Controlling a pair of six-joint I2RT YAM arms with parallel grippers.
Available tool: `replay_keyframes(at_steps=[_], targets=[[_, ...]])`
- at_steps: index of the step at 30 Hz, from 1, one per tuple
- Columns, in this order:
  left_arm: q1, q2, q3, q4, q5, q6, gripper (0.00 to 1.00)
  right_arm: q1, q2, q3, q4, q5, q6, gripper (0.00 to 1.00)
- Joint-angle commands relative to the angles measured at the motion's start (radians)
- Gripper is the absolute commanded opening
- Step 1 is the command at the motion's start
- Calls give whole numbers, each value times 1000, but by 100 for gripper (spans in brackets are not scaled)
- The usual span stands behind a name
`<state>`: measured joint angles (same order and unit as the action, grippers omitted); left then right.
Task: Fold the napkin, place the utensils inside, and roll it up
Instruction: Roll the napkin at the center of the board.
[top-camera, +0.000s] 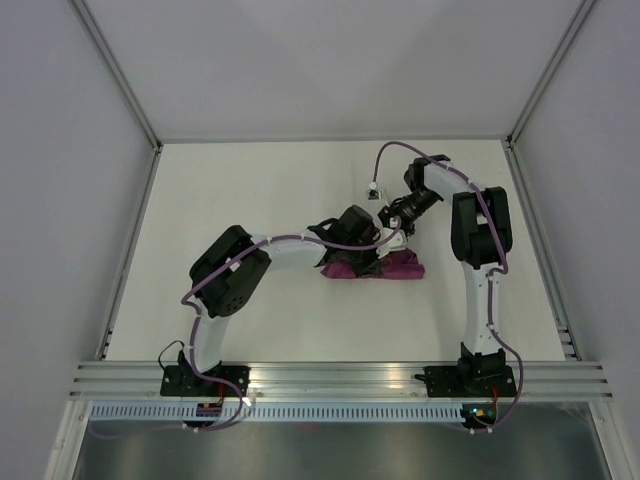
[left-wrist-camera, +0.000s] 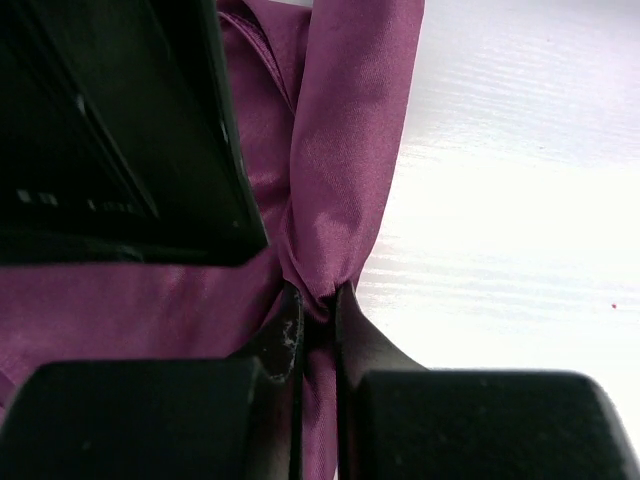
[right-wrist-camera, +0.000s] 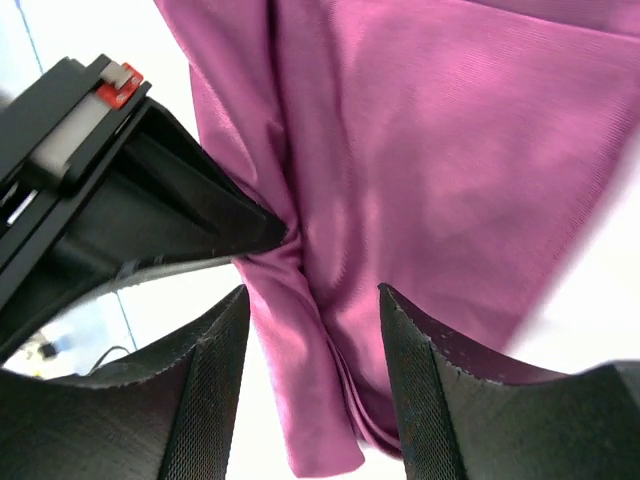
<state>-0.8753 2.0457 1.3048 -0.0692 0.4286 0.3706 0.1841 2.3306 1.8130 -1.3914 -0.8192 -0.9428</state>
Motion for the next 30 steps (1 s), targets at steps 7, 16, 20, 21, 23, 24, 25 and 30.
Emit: replay_keyframes(at_steps=[7, 16, 20, 21, 23, 24, 25, 30], targets=[[93, 179, 103, -299, 311, -87, 2, -83, -305, -231, 387, -14, 128, 61], [156, 266, 224, -440, 447, -128, 2, -72, -669, -650, 779, 70, 119, 65], [174, 294, 249, -460, 489, -150, 2, -9, -786, -849, 908, 136, 98, 66], [176, 300, 257, -462, 493, -157, 2, 4, -809, -882, 943, 155, 102, 66], [177, 315, 264, -463, 504, -171, 2, 49, -867, -964, 1015, 192, 108, 67], [177, 320, 274, -463, 504, -180, 2, 66, -884, -987, 1055, 204, 114, 68], [179, 330, 278, -468, 507, -186, 2, 98, -908, -1020, 1066, 230, 116, 68], [180, 355, 307, -475, 513, -208, 2, 182, -935, -1080, 1097, 276, 104, 69]])
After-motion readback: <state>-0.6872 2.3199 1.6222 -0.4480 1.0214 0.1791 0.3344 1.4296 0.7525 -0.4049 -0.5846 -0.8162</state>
